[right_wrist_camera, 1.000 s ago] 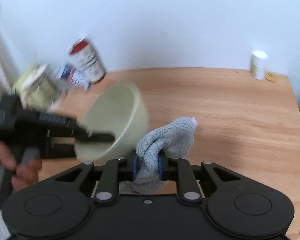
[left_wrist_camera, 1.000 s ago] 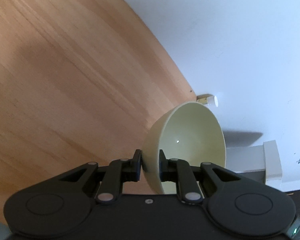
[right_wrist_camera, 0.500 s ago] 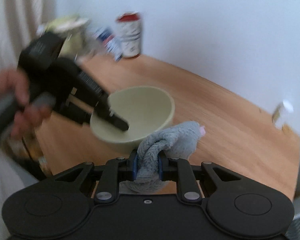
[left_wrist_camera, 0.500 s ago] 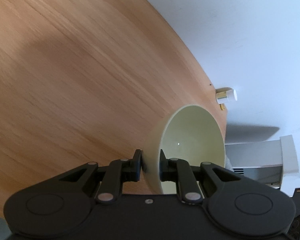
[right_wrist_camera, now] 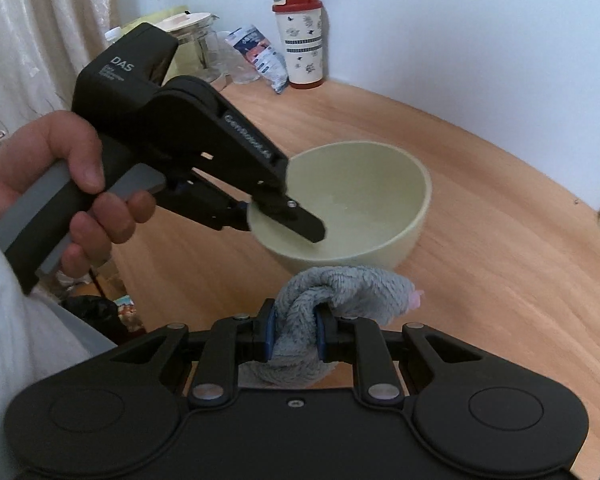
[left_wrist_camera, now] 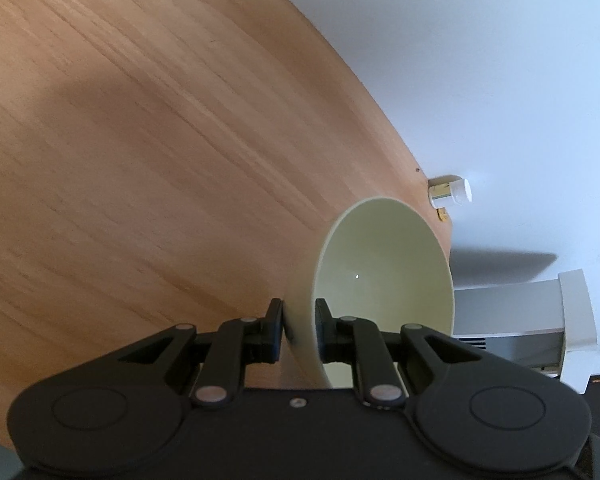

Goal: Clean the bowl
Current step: 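Hold the tilted bowl with the left gripper while the right gripper holds the towel, then lower the bowl onto the table with the left gripper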

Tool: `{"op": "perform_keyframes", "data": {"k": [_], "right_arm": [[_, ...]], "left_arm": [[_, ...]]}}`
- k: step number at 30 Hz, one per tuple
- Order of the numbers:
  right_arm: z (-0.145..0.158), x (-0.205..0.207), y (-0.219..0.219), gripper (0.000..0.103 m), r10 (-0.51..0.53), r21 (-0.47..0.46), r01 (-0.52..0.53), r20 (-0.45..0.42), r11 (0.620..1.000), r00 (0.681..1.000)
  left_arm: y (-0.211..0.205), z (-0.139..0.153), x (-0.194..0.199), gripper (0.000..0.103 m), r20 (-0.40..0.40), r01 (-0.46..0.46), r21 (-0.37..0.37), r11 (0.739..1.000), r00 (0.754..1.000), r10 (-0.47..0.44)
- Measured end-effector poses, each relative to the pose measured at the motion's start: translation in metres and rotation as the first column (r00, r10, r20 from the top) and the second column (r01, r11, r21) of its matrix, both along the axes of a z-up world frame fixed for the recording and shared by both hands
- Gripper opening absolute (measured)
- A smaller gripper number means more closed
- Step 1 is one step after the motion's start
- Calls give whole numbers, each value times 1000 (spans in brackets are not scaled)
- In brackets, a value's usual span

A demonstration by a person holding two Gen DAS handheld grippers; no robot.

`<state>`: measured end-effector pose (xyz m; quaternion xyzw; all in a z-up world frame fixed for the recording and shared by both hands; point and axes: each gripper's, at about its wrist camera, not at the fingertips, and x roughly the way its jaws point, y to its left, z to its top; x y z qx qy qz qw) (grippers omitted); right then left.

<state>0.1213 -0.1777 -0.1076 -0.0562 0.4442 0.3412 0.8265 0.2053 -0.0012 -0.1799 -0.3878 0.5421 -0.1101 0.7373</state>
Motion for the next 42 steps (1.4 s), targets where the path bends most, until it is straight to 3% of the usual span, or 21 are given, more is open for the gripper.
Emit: {"op": "perform_keyframes", "data": {"k": [7,10,14,16,21,26,32,37,42], "right_arm": [[-1,2,-2,22,-12,2,12,-8,1000,1000],[3,4,-18,22,-69,-3,69,12,998,998],[4,19,-53,22,-222,66,224,-49,972,974],[2,24,-59,22,-246,75,251,-72,965,967],[-1,26,-52,22,-228,42,231,-68,972,971],[-8,31,-44,22,-245,-7,245,-72,970,967],[-16,28,-43,22,-257,-157,247,-47,956,965],[-16,25,-32,26,-244,-197,233,-33,952,969],[-12,17,-27,45,-158,-279,160,28,947,987]], "left_arm": [[0,1,3,14,12,6,-27,1000,1000,-5],[3,-2,2,14,0,-2,-30,1000,1000,2],[3,-6,2,14,-18,-3,-11,1000,1000,3],[2,-8,3,14,-27,2,-2,1000,1000,-2],[-2,-16,5,14,-45,13,21,1000,999,-12],[0,-20,5,14,-56,31,63,998,998,-27],[0,-20,9,15,-50,48,112,993,998,-43],[-2,-20,15,16,-53,70,135,988,997,-63],[-3,-16,19,16,-51,111,165,980,993,-104]]}}
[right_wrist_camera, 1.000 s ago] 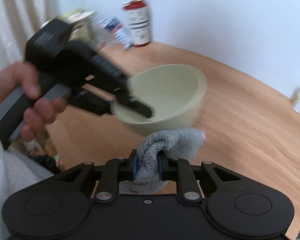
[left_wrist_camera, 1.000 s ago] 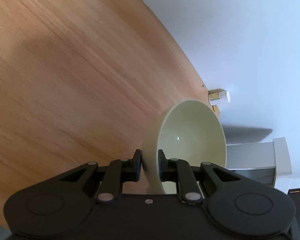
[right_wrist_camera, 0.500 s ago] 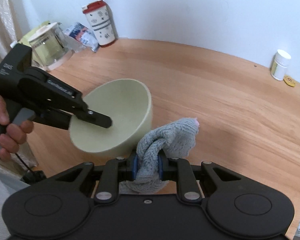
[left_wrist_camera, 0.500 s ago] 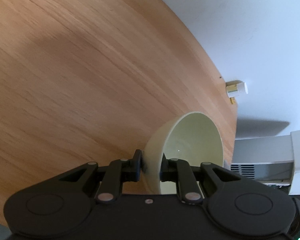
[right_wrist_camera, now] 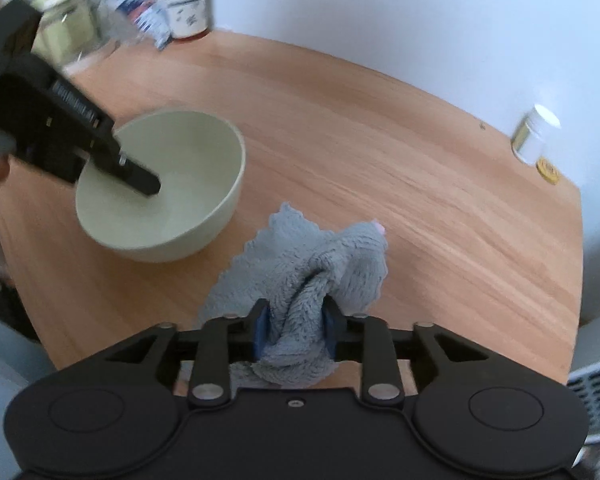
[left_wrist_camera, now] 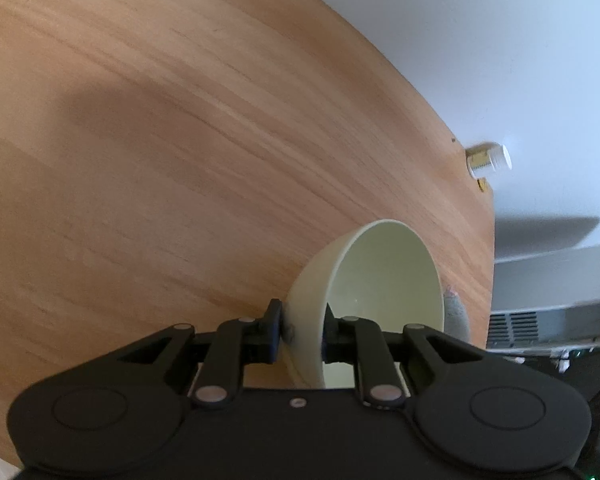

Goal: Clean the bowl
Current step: 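Lower the bowl onto the table with the left gripper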

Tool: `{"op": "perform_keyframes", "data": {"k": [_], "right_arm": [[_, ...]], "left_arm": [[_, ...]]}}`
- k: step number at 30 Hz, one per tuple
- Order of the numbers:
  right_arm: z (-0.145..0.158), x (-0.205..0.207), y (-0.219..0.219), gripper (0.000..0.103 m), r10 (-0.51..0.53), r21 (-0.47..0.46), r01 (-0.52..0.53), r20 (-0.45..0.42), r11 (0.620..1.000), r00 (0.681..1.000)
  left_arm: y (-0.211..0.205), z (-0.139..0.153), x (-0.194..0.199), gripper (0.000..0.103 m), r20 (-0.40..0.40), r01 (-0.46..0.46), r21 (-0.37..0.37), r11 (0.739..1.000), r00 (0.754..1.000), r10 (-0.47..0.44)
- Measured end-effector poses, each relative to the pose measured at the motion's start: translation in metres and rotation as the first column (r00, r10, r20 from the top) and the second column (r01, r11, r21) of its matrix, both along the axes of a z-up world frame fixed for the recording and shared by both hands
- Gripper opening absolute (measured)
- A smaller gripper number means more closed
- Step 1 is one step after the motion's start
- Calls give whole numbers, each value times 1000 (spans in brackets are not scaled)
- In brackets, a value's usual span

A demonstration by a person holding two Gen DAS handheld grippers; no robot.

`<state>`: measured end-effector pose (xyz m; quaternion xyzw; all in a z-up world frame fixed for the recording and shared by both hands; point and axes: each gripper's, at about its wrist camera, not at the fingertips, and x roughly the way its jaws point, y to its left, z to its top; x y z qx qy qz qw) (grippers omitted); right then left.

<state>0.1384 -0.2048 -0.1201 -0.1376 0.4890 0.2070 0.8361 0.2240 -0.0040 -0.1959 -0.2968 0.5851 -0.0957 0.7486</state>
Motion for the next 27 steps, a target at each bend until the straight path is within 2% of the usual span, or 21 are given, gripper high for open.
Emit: {"op": "perform_keyframes", "data": {"k": [3,5,9,10,12,14,18,21,23,27], "right_arm": [[8,-10,-5,65,63,-51,-61,41,997,997],[14,-12,-8,68,110,-44,-108,50,993,993],[26,-16,-13,69,164,-24,-162,127,986,978],[28,-18,-12,69,206,-43,-201,156,979,966],[27,-21,-5,69,304,-136,-284,172,949,937],[25,-21,-4,69,363,-165,-337,172,927,916],[21,-18,-5,69,489,-183,-461,163,868,857],[14,-13,-11,67,612,-203,-584,124,786,781],[11,-6,-16,68,673,-204,-647,97,734,733],[3,3,-22,69,724,-151,-710,77,688,685]], "left_arm": [[-1,1,1,16,-4,16,16,1000,1000,-16],[-1,2,2,16,-4,24,24,999,1000,-24],[-5,4,4,20,-7,47,42,998,999,-46],[-8,4,5,21,-7,56,52,997,998,-56],[-9,5,4,23,-2,73,77,994,997,-73],[-13,10,4,28,23,86,132,987,996,-90],[-23,14,5,42,18,146,178,973,988,-152],[-32,18,6,47,19,208,245,947,976,-219],[-36,20,5,50,25,230,286,930,969,-247],[-41,20,5,50,29,240,299,924,965,-260]]}}
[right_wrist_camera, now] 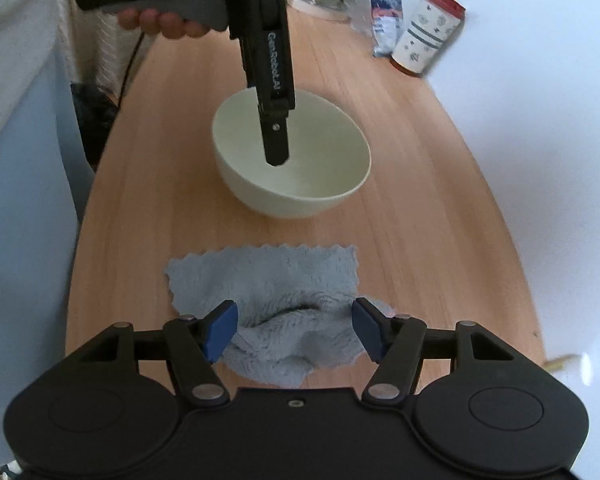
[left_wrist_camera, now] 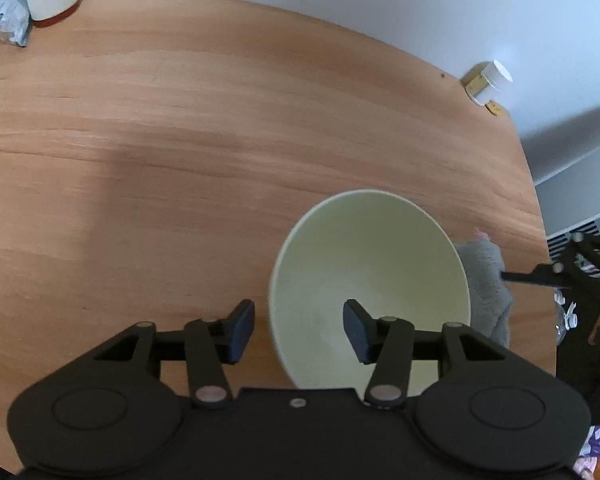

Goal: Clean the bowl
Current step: 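Lower the bowl onto the table with the left gripper, then tilt the bowl up with the left gripper while the right gripper brings the towel inside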

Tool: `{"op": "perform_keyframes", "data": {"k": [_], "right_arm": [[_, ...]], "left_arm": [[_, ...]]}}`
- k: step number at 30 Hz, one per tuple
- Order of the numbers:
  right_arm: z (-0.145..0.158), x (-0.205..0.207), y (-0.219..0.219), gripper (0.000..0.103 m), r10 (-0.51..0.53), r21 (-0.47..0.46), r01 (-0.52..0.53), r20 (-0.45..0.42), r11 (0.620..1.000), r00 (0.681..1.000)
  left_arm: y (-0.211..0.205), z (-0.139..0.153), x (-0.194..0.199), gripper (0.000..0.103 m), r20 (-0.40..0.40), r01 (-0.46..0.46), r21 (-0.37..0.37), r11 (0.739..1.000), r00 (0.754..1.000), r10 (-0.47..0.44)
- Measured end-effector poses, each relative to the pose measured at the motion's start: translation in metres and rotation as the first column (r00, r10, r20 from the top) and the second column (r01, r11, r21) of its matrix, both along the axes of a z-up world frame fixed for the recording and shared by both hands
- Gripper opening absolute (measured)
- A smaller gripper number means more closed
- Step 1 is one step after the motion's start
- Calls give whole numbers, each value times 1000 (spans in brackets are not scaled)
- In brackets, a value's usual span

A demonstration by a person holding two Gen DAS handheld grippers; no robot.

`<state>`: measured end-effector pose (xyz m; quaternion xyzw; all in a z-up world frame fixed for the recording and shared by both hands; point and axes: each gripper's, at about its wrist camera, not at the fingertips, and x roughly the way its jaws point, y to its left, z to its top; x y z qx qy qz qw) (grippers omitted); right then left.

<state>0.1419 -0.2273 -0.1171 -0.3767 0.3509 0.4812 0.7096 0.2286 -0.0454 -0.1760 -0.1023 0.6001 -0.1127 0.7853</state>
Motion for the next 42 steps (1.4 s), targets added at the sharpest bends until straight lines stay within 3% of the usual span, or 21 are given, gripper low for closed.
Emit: {"op": "perform_keyframes", "data": {"k": [2,5,7,8,12,16,18,23,27,31,36,42], "right_arm": [[-8,-2,3,69,87,-57,-86,27,995,996],[-13,1,7,67,131,-75,-130,8,989,991],[-14,5,11,63,141,-84,-142,-27,986,990],[-14,7,14,63,146,-92,-150,-46,984,988],[-21,15,17,60,152,-100,-163,-111,981,982],[-25,23,16,59,72,-90,-89,-173,992,982],[-27,36,14,59,-82,-96,59,-256,994,963],[-28,26,7,49,-191,-73,179,-252,981,949],[-27,11,4,34,-259,-83,246,-243,966,935],[-28,2,4,28,-346,-93,334,-232,938,909],[-27,5,-23,23,-516,-66,536,-393,842,761],[-26,1,-58,22,-624,-14,724,-519,689,584]], "left_arm": [[-3,-1,0,49,-7,12,11,1000,1000,-12],[-6,-3,2,45,-24,33,18,999,999,-32],[-9,-1,1,32,-3,43,41,998,999,-43],[-10,0,1,20,14,42,60,997,999,-43],[-6,-2,5,19,-2,32,60,998,999,-32],[-7,-2,7,20,-20,52,63,997,999,-51],[-7,-3,9,21,-30,60,59,996,998,-58],[-10,-5,12,24,-43,82,49,995,996,-80],[-10,-5,13,24,-42,124,44,991,992,-122],[-11,-5,10,24,-33,156,39,987,987,-155],[-11,-6,11,18,-38,179,17,984,983,-178],[-4,-3,15,9,-46,87,-39,995,995,-89]]}}
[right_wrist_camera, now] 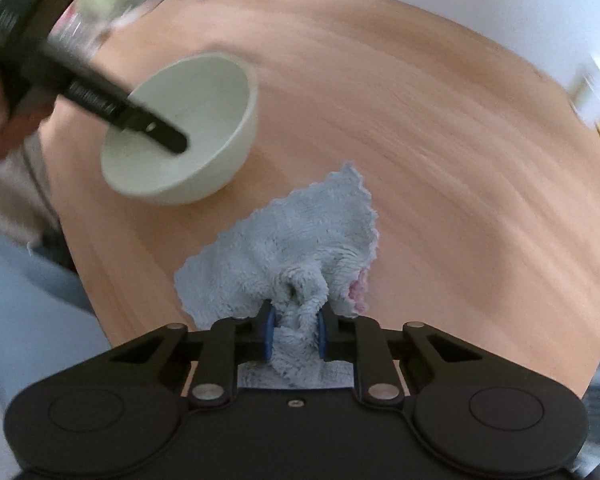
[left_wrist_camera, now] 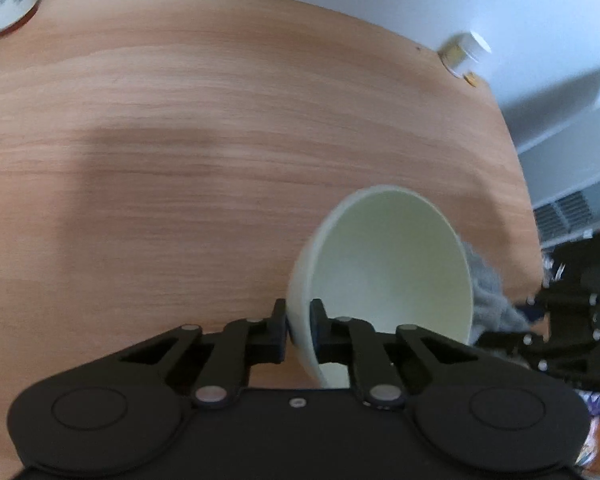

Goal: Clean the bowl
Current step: 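Tilt the bowl up with the left gripper while the right gripper brings the towel inside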

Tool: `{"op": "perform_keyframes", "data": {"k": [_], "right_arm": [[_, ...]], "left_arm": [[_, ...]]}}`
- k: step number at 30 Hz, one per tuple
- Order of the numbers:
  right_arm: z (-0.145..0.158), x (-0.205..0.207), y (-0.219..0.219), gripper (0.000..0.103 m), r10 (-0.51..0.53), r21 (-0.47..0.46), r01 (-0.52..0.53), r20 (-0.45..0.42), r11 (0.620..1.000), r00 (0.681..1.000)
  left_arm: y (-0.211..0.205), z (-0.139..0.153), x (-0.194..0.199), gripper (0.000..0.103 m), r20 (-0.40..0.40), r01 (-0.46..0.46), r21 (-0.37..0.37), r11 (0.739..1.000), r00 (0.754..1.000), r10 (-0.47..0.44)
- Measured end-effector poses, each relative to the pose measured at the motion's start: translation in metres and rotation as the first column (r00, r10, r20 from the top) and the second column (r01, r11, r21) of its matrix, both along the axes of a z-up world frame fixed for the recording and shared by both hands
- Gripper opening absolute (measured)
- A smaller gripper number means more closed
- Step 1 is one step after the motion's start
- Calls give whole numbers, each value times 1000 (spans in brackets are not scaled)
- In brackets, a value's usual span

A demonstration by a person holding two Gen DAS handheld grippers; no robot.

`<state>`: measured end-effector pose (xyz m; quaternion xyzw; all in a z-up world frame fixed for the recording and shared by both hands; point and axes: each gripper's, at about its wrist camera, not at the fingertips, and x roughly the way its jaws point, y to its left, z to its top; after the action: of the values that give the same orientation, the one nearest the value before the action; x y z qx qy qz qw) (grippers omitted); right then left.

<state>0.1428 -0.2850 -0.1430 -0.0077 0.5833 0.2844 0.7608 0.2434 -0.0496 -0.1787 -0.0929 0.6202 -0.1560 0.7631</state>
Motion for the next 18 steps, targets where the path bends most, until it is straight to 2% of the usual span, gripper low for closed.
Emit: {"op": "perform_keyframes", "data": {"k": [1,2,3,6,7,8,9,10,11,15,16,18], "right_arm": [[0,-1,-5,22,-42,38,42,-18,998,999],[0,-6,-20,22,-133,133,142,-73,981,988],[-2,-8,-29,22,-192,177,206,-96,962,977],[-5,-10,-47,22,-312,263,340,-142,903,939],[-8,-8,-50,22,-363,289,399,-169,870,916],[-12,-12,-57,22,-430,321,475,-205,819,879],[-15,-16,-65,22,-491,366,552,-250,749,834],[-21,-18,-65,22,-524,381,596,-283,707,803],[-23,-16,-63,22,-533,385,606,-289,696,795],[-21,-15,-69,22,-637,463,723,-358,513,682],[-22,-9,-66,22,-647,480,731,-365,485,669],[-23,0,-53,23,-643,489,731,-374,476,669]], "left_arm": [[1,0,0,9,-6,-17,-7,1000,1000,17],[4,-1,0,9,-15,-44,-27,999,999,44],[6,-2,-1,9,-24,-71,-46,996,997,70],[14,-5,-4,10,-49,-127,-106,986,991,123],[16,-7,-6,10,-65,-155,-140,978,987,147],[19,-8,-8,10,-79,-181,-174,968,982,169],[22,-10,-10,10,-94,-206,-206,956,977,191],[24,-11,-12,10,-108,-229,-234,945,972,209],[24,-11,-12,10,-118,-241,-249,938,969,218],[24,-11,-16,10,-111,-273,-296,915,962,250],[24,-10,-16,10,-101,-273,-303,913,962,254],[23,-8,-15,10,-93,-272,-314,909,962,256]]}}
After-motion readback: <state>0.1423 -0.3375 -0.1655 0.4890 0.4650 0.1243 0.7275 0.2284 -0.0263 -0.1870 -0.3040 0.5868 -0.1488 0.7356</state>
